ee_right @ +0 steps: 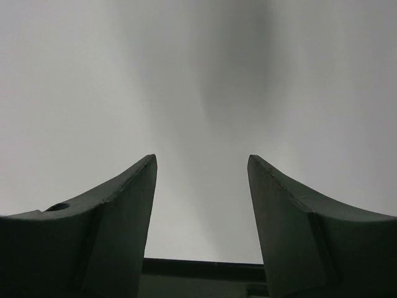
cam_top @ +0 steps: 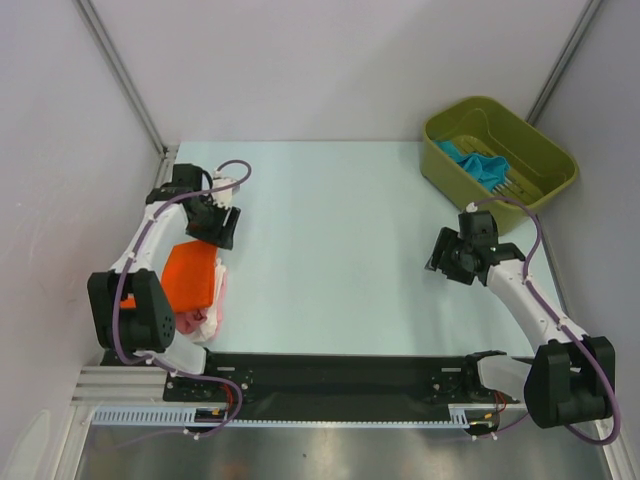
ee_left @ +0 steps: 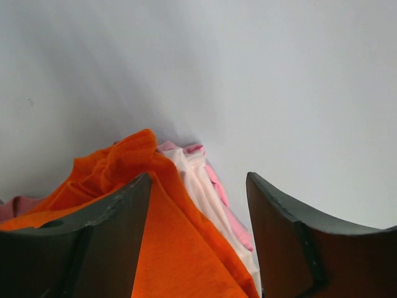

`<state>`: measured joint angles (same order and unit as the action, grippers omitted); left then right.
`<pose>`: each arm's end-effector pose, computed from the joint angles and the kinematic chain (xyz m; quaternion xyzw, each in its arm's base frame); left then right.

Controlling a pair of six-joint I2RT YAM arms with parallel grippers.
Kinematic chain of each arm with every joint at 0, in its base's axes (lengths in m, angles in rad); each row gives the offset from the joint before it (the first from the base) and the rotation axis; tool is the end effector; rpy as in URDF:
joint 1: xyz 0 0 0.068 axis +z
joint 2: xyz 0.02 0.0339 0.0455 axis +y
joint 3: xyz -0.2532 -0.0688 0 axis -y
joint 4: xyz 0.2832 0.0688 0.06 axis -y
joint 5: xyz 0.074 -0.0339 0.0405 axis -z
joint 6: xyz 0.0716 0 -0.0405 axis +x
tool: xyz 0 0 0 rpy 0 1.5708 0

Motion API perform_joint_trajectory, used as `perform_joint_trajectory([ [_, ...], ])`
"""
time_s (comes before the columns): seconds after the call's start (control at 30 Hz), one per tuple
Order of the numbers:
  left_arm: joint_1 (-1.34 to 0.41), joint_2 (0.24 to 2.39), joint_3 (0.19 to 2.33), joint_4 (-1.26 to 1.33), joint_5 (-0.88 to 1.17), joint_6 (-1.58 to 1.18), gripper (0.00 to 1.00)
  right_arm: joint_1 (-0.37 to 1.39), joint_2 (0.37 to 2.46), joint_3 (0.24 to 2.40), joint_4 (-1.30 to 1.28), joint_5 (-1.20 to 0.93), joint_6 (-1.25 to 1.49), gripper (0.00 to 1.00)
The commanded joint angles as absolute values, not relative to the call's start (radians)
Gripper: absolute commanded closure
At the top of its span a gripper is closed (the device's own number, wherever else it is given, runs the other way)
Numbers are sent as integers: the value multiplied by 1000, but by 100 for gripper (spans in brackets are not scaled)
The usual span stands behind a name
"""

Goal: Fold and stack the t-shirts
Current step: Neatly place the folded tshirt to the corner

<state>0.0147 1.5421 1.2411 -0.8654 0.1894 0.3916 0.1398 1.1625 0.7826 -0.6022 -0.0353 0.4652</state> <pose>0.3579 -0.0082 0.2073 0.2014 0.9544 -0.0504 0.2145 0.2824 0.0423 0.1755 0.1499 0.9450 0.1025 0.2719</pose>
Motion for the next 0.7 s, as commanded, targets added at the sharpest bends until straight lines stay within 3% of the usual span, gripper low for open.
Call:
perform_joint_trajectory([
  [0.0,9,1488,1287,-868,310,379,31,135,1124,801,-612,-11,446,34],
  [0.03,8,1470,1292,-879,313,379,26,133,1120,801,-612,-9,446,34],
  [0.1,8,1451,1305,-888,311,379,23,133,1117,801,-612,-9,446,34],
  [0.23,6,1382,1318,-911,302,380,0,133,1109,808,-614,-8,443,34],
  [0.67,8,979,947,-793,68,486,0,121,1016,879,-712,46,426,32],
])
